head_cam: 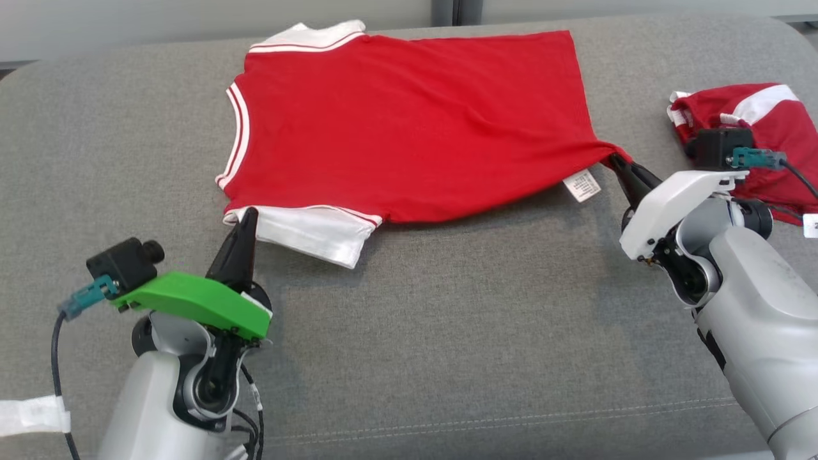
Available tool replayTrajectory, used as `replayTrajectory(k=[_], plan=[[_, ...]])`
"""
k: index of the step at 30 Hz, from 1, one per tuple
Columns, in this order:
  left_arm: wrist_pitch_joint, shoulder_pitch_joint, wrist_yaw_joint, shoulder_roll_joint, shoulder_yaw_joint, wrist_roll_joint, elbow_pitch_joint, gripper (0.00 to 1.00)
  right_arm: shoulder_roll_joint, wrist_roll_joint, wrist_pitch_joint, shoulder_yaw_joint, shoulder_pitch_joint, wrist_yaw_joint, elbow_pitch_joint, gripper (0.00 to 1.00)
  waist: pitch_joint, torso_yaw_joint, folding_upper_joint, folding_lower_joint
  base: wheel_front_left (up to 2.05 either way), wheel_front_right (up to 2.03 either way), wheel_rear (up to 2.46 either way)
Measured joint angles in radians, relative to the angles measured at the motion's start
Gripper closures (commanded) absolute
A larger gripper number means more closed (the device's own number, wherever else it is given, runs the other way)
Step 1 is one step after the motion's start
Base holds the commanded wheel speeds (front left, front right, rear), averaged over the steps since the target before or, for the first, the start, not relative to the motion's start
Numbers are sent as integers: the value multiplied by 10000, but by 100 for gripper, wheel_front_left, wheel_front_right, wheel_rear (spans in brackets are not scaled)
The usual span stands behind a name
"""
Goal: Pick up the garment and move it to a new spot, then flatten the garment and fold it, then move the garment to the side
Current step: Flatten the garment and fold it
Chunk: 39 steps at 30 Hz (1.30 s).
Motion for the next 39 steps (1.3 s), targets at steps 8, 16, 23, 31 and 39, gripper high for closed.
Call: replayTrajectory(k=[8,16,23,31,39], plan=[[-865,376,-295,27,313,-435,-240,100,-35,226,-658,-226,19,88,596,100,335,175,0,0,0,0,0],[-1104,1563,-445,42,203,-449,-612,100,-127,391,-999,853,523,88,334,100,-100,230,0,0,0,0,0],[-1258,2821,-326,48,169,-504,-518,100,-658,-196,-1532,1837,1388,90,295,100,-524,200,0,-1,0,0,0],[-1419,3354,-169,54,257,-546,-782,100,-830,52,-1998,1818,1815,102,447,100,-826,102,0,0,0,0,0],[-1406,4183,17,73,226,-575,-1189,100,-924,466,-2247,1837,2342,102,280,100,-946,64,0,0,0,0,0]])
